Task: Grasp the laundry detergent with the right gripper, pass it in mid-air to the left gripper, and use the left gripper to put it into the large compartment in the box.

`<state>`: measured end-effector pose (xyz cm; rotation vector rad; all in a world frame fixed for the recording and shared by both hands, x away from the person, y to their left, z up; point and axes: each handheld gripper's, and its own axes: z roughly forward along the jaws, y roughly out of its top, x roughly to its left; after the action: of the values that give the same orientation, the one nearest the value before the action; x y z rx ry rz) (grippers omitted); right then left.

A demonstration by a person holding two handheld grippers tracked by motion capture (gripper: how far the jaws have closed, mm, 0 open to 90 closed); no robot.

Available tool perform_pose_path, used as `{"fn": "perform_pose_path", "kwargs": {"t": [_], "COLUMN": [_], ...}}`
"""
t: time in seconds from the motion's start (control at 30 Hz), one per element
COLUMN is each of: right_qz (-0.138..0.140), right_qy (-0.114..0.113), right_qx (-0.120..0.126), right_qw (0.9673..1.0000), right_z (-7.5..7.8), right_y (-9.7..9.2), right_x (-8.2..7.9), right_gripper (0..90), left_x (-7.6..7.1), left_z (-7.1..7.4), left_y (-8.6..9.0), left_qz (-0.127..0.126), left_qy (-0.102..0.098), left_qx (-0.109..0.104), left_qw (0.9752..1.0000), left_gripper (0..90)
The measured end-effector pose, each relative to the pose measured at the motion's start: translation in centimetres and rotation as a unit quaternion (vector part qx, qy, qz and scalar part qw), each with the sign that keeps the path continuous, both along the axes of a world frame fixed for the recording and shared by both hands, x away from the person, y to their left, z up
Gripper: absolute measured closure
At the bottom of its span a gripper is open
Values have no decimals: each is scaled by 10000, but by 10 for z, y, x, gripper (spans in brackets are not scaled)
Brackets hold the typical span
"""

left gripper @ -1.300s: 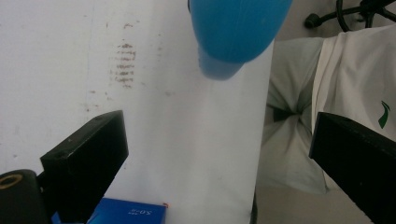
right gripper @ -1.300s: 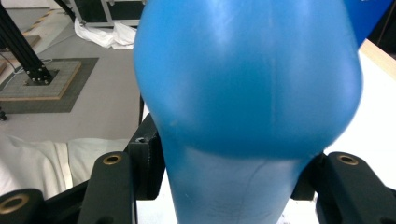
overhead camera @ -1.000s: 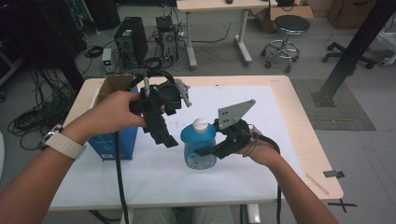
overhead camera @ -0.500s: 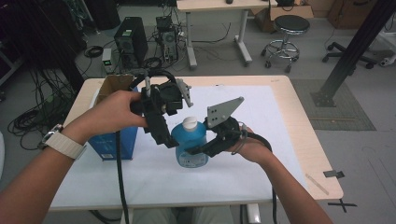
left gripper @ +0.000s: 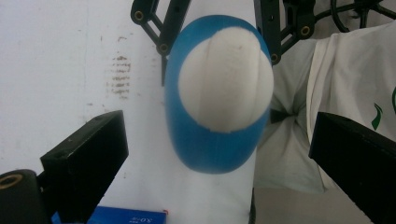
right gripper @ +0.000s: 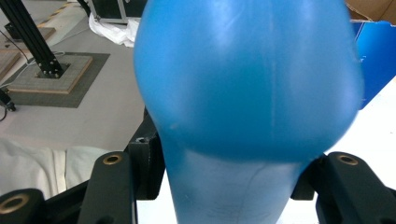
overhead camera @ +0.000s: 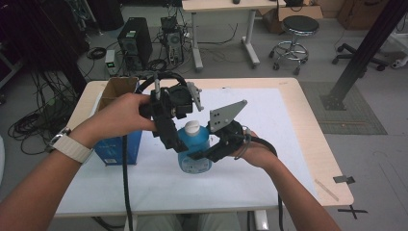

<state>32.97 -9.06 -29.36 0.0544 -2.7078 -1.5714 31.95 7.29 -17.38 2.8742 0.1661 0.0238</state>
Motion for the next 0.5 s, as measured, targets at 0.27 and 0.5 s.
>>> {"fn": "perform_pose_path", "kwargs": {"t": [0.27, 0.5], "right_qz": [25, 21], "right_qy": [-2, -6], "right_qx": [-3, -25], "right_qw": [10000, 10000], "right_z": [1, 3], "right_y": [3, 3], "right_x": [0, 0], "right_gripper": [436, 436], "left_x": [2, 4], "left_z": [-5, -11], "left_y": [-8, -15], "left_qz": [-15, -19], "left_qy": [8, -11], "left_qx": [60, 90], "left_qw": [10000, 10000], "left_gripper": [51, 61]}}
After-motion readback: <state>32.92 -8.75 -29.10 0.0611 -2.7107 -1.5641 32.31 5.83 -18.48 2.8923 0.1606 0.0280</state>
